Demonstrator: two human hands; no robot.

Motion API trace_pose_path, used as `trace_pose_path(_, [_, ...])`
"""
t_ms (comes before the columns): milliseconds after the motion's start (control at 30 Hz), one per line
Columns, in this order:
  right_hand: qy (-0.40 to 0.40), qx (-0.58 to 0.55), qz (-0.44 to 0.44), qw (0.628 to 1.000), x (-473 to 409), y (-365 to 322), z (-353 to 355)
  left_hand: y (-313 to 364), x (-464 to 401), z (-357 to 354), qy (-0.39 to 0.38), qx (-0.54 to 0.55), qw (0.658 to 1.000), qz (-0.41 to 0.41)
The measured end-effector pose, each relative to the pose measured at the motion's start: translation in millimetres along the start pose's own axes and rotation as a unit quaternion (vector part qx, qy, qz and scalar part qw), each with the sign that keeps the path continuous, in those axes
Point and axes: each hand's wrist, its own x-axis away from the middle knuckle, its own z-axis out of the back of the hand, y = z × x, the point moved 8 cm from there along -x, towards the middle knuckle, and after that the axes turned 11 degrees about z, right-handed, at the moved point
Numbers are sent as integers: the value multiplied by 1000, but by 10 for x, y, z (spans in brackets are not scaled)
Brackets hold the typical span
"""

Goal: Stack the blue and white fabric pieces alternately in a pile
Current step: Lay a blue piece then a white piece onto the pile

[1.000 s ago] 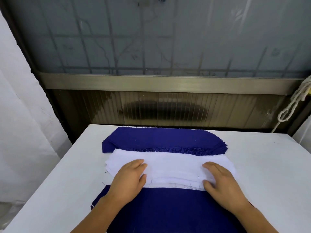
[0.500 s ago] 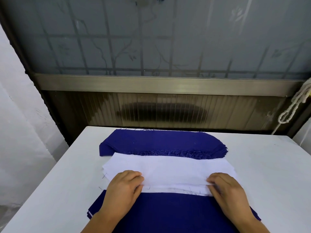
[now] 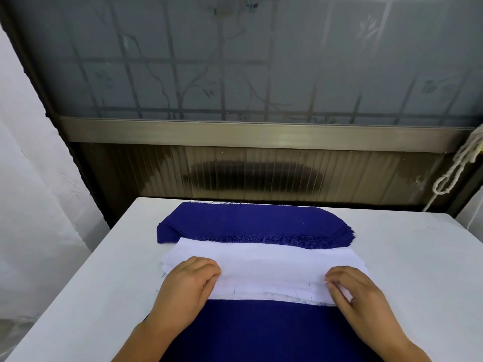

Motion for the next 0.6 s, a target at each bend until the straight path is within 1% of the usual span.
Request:
trace_pose_path(100, [-14,-41,-40,998,-44,-17,116,20,-84,226,10,-8,1000,11])
trace_pose_path(133, [-8,-39,-36,999,-58,-47,164,39,-106,299,15,-13,1000,9])
trace_pose_path(233, [34,4,36,999,-39,-269,337,102,-59,438,33,-29,999,-19])
trace_pose_path(333, [60,59,140,987,170,-477,346,127,244,407,49,-35,995,-82])
trace_pose_path(367, [59,71,160,983,277,-505,310,130,395,343,57,-35,992,-108])
trace_pose_path(400, [49,89,174,980,373,-528,262,133,554,266,63,-36,988,-133])
trace_pose_path(467, [0,113,182,977,529,-557,135,148,815,103,64,-41,984,-161])
trace_pose_path(500, [-25,101,169,980,598,-536,77,146,899,45,61,-43,984,-161])
trace_pose_path(600, [-32,56,141,988,673,-485,46,105,988,-11,47,-29,989,-134])
